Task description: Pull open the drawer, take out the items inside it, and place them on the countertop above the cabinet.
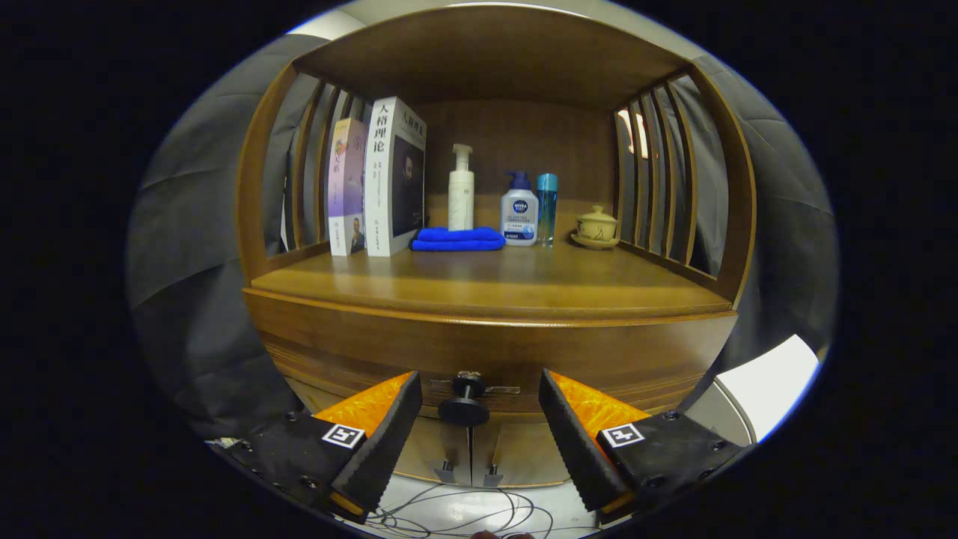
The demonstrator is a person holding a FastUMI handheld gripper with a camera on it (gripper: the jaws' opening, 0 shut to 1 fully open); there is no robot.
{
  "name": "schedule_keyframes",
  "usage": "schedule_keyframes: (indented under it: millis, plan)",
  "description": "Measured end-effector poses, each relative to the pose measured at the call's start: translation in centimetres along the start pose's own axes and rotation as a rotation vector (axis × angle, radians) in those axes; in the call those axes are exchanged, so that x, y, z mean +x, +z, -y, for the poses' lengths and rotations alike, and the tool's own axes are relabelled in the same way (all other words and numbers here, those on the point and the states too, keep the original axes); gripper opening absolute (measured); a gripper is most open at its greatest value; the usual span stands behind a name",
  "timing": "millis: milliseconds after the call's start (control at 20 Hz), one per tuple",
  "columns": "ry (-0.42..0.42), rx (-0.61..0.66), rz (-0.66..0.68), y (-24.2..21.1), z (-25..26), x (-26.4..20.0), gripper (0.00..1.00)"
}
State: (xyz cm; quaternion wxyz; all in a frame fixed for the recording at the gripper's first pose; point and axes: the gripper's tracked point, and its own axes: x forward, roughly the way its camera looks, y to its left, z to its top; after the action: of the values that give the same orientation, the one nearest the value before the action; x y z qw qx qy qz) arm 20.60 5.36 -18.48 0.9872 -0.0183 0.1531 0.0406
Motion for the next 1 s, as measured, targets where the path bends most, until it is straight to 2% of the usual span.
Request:
schedule_keyframes:
  millis: [500, 800, 850, 950, 1000]
  plan:
    - [-0.001, -0.01, -0.051, -2.7, -0.5, 2.8, 0.99]
    - [-0.008, -0.008, -0.055, -2.9, -1.0, 3.4, 0.48]
    - [-0.013, 0.004, -0.056, -2.8, -0.8, 3.1, 0.47]
    - [-0.002, 0.028, -0.057, -2.8, -1.0, 3.0, 0.38]
    - [0.001, 0.038, -0.051, -2.9, -0.8, 2.4, 0.38]
